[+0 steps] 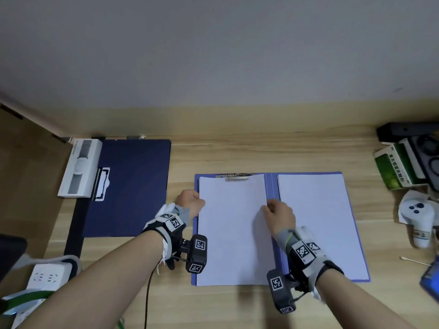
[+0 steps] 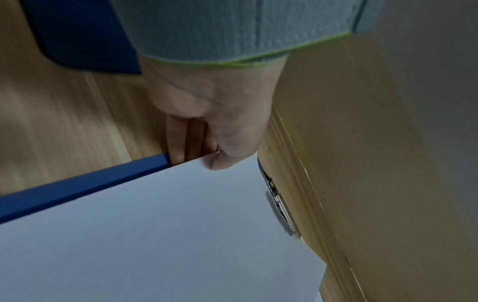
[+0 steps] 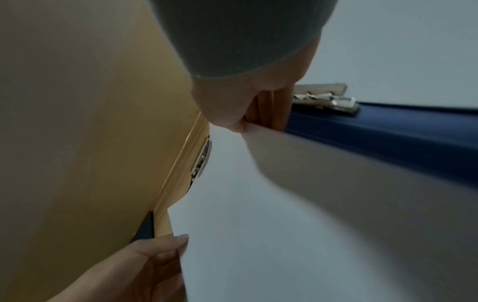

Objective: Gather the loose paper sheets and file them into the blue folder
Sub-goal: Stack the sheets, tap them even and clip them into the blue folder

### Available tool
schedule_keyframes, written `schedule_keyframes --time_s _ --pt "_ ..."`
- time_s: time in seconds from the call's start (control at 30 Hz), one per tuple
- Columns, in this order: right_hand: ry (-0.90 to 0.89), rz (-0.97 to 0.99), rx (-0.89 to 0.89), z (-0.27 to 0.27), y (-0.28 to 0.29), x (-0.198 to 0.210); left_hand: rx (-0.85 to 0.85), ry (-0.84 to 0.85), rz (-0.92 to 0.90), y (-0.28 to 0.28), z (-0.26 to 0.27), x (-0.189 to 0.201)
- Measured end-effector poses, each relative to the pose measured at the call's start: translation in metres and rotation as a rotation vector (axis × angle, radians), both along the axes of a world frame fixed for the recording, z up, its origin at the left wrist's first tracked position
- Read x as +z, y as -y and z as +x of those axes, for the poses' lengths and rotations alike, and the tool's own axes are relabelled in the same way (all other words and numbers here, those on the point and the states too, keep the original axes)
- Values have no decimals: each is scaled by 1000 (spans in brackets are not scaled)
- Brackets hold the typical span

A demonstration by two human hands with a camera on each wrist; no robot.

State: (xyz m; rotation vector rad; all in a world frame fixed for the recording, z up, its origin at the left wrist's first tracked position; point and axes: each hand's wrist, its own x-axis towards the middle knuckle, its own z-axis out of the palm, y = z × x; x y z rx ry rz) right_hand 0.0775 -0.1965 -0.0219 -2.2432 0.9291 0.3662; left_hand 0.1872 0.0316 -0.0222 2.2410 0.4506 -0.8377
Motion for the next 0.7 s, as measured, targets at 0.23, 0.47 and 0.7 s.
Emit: schedule_keyframes --time_s 0.23,0.47,0.7 --pt "-88 -55 199 38 29 0 -13 15 -11 0 4 -1" --pt "-107 -65 244 52 40 -11 -160 29 84 2 10 -3" --pt "-199 -88 285 59 42 -10 -230 97 170 2 13 -12"
